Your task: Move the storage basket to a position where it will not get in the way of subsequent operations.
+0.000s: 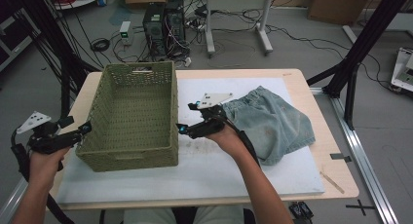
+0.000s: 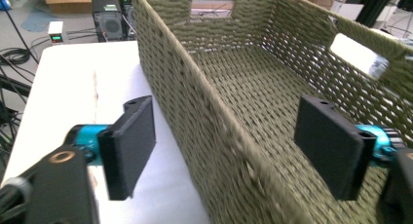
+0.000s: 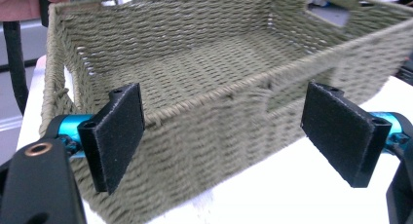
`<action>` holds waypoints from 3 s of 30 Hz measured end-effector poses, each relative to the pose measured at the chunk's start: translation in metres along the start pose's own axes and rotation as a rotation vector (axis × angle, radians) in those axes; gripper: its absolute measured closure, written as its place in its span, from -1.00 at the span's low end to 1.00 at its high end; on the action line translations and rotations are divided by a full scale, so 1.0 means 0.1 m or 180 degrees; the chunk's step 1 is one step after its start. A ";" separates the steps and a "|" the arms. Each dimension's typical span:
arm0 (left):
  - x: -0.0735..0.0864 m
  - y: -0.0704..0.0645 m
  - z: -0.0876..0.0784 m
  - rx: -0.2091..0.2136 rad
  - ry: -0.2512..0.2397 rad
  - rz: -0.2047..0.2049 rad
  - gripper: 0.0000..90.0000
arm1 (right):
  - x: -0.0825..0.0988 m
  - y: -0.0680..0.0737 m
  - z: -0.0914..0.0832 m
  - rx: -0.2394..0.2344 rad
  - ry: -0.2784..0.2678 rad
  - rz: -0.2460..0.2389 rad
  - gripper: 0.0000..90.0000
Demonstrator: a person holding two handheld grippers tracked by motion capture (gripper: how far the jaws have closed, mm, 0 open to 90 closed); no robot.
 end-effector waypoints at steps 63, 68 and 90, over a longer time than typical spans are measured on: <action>-0.07 -0.05 0.57 -0.0864 0.0888 0.0240 0.45 | 0.91 -0.48 -1.93 0.1757 -0.0059 0.0650 -0.63; -0.08 0.04 0.52 -0.0979 0.0908 0.0221 0.42 | 0.92 -0.47 -1.94 0.1751 -0.0054 0.0662 -0.63; -0.06 0.30 0.31 -0.1163 0.1008 0.0206 0.53 | 0.99 -0.49 -1.95 0.1706 -0.0122 0.0734 -0.63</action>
Point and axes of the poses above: each handheld gripper's, and its own axes: z roughly forward along the jaws, x roughly out of its underside, y roughly to its left, the point moved 2 cm from there along z, roughly forward along the jaws, and after that the axes turned 2 degrees about -z, right-handed, at the moved point
